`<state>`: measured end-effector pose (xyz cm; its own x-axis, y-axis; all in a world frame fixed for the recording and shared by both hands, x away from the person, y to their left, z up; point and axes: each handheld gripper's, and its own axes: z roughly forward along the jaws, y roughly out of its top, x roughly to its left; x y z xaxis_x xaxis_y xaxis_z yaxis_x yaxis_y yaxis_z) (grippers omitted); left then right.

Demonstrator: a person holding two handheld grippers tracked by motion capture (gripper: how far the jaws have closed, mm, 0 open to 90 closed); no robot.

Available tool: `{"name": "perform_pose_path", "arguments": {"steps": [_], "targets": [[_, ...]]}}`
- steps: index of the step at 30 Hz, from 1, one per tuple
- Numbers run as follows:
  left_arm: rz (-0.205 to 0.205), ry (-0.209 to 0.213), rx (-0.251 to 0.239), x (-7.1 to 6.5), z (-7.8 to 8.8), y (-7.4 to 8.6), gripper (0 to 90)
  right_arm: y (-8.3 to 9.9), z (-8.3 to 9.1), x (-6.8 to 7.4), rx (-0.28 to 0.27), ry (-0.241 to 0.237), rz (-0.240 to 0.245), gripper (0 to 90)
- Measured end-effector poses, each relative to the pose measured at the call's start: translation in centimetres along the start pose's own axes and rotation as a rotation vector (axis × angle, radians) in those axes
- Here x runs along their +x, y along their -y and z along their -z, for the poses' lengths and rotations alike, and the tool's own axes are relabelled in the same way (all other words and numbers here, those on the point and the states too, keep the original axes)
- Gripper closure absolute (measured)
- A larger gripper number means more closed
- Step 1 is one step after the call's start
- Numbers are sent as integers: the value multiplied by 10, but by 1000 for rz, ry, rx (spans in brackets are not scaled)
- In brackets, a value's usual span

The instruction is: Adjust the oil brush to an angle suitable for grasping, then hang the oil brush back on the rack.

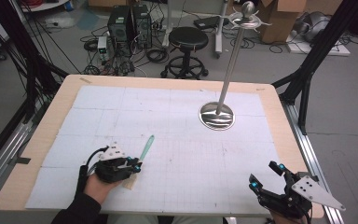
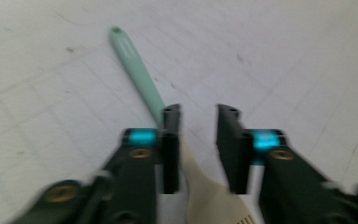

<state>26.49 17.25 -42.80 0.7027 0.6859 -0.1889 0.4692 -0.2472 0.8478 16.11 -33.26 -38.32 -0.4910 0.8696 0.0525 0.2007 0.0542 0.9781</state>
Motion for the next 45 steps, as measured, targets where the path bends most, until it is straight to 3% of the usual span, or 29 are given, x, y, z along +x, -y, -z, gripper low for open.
{"name": "perform_pose_path", "arguments": {"steps": [2, 4, 5, 6, 7, 8, 11, 24, 40, 45], "targets": [[43, -11, -87, 4, 16, -1, 469, 1, -1, 0, 4, 0, -13, 172], [55, -44, -168, 8, 31, -2, 342, 1, -1, 0, 10, 3, -7, 172], [55, -50, -214, 9, 37, -2, 305, 0, -1, 0, 10, 4, -2, 172], [55, -50, -214, 9, 37, -2, 275, 0, -1, 1, 10, 6, 0, 172], [38, -66, -301, 11, 50, -3, 241, 0, -1, 1, 10, 9, 0, 172], [33, -76, -343, 11, 55, -3, 213, 0, -1, 1, 10, 10, 1, 173], [5, -93, -418, 9, 67, -4, 181, -1, 0, 1, 13, 20, 7, 173], [-12, -110, -430, 5, 73, -2, 180, -1, -3, -1, 12, 24, -2, 173], [-2, -96, -427, 6, 67, -2, 181, -1, 8, -2, -9, 44, -13, 172], [7, -94, -431, 7, 67, -3, 181, -1, 4, 0, 10, 37, 5, 172]]}}
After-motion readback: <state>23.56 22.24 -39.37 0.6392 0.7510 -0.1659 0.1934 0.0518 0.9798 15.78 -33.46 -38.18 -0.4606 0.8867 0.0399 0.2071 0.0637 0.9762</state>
